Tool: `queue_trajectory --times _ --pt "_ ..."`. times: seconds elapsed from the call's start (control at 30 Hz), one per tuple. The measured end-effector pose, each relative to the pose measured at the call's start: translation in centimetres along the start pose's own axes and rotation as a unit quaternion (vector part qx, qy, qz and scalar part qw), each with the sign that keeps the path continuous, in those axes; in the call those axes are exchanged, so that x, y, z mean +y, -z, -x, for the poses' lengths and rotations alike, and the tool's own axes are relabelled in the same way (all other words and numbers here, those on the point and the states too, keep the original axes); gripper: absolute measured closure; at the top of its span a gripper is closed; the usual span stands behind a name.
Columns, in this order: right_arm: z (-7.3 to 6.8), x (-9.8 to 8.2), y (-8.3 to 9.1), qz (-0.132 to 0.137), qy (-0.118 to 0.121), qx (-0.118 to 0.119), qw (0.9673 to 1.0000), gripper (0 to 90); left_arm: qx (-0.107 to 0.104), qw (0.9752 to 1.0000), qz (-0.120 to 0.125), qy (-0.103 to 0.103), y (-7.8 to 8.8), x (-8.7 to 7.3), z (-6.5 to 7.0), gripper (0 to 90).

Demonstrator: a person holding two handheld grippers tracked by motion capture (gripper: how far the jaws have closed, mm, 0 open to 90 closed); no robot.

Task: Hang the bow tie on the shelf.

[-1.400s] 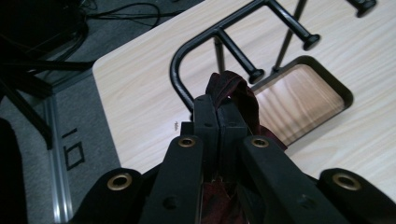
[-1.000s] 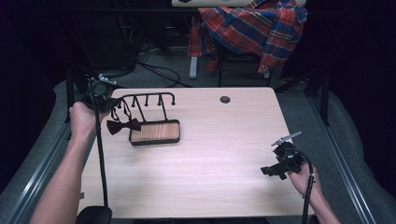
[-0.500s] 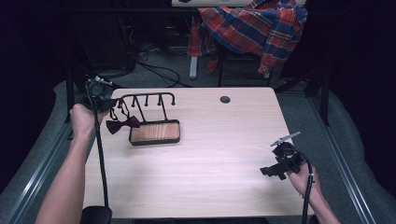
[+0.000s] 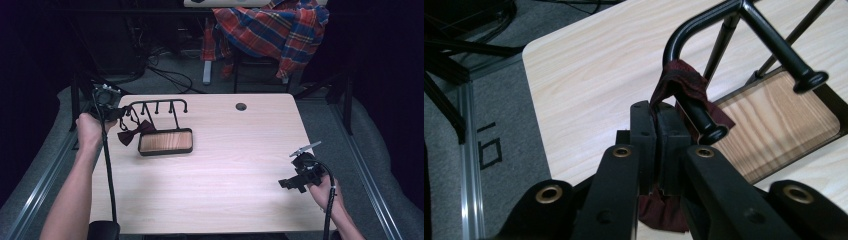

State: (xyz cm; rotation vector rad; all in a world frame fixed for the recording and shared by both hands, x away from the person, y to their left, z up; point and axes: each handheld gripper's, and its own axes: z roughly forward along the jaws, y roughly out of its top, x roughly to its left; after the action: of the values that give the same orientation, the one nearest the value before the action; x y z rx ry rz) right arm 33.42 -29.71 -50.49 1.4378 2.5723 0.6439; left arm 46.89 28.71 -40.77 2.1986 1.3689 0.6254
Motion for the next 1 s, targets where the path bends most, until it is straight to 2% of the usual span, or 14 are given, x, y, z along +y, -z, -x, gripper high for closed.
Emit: queue_trajectory --times 0.23,0.43,0.63,0.77,0.8,0.83,0.9,1.0 --pt "0.0 0.0 0.0 -0.004 0.0 -0.003 1.0 15.5 -0.002 1.0 -0.006 0.001 -0.4 -0.7 -0.1 80.8" --pt "0.0 0.0 0.0 -0.005 0.002 0.0 1.0 15.5 0.0 0.9999 -0.013 0.001 -0.3 -1.1 -0.2 71.8" --pt "-0.1 0.1 -0.1 -0.005 -0.001 0.005 1.0 15.5 0.014 0.9995 -0.024 0.013 -0.2 -1.4 -0.4 50.7" --pt "0.1 0.0 -0.1 -0.005 0.001 -0.001 1.0 15.5 0.014 0.9996 -0.017 0.016 0.0 -1.6 -0.5 37.2" --pt "0.1 0.0 -0.1 -0.005 0.001 -0.001 1.0 15.5 0.012 0.9997 -0.013 0.017 0.1 -1.6 -0.6 37.2" --pt "0.1 0.0 0.0 -0.01 0.003 0.0 0.9999 15.5 0.007 0.9997 -0.006 0.023 0.4 -1.7 -0.6 32.9" --pt "0.0 0.0 -0.1 -0.005 -0.001 0.006 1.0 15.5 0.004 0.9997 -0.002 0.025 0.5 -1.8 -0.6 29.8" --pt "0.0 0.1 -0.1 -0.008 0.003 0.002 1.0 15.5 0.001 0.9996 0.004 0.028 0.8 -1.8 -0.5 26.0"
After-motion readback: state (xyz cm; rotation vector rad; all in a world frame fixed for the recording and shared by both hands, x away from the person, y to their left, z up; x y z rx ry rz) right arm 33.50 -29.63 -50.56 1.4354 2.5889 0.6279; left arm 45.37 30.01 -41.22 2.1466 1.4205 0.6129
